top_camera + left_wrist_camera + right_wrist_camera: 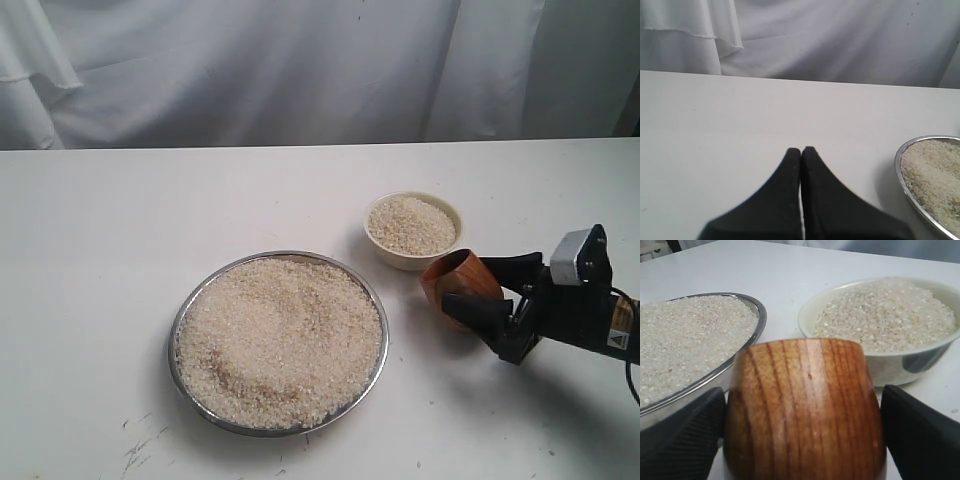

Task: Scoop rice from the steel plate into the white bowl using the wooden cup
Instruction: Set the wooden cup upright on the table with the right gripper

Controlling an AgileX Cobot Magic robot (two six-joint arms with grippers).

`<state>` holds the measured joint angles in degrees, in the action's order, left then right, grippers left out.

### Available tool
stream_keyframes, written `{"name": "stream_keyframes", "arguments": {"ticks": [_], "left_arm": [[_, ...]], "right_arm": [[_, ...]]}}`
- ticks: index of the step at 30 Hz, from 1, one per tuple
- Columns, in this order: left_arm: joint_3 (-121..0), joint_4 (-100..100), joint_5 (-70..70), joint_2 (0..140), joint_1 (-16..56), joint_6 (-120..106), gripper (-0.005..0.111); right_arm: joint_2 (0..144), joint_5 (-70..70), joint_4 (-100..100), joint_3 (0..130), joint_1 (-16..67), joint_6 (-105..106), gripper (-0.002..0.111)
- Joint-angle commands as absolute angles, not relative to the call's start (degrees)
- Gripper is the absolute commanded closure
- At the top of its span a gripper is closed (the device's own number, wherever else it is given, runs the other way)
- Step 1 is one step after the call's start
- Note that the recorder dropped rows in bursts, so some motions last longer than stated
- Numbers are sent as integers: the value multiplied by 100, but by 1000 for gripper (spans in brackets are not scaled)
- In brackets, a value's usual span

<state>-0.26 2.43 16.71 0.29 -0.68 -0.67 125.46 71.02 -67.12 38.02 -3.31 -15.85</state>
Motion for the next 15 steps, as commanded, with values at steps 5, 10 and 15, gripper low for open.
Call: {"name": "stream_keyframes", "arguments": {"ticks": [5, 10, 15], "left_arm": [[0, 248, 1634, 0, -60, -49, 107], [0, 248, 1634, 0, -60, -49, 107], [0, 248, 1634, 0, -60, -49, 107]], "right_arm": [[12740, 6996, -6897, 3784, -466, -1517, 107], [12876, 6996, -6901, 3784, -527, -1477, 92], [12889, 6996, -6857, 3784, -552, -1477, 71]]}}
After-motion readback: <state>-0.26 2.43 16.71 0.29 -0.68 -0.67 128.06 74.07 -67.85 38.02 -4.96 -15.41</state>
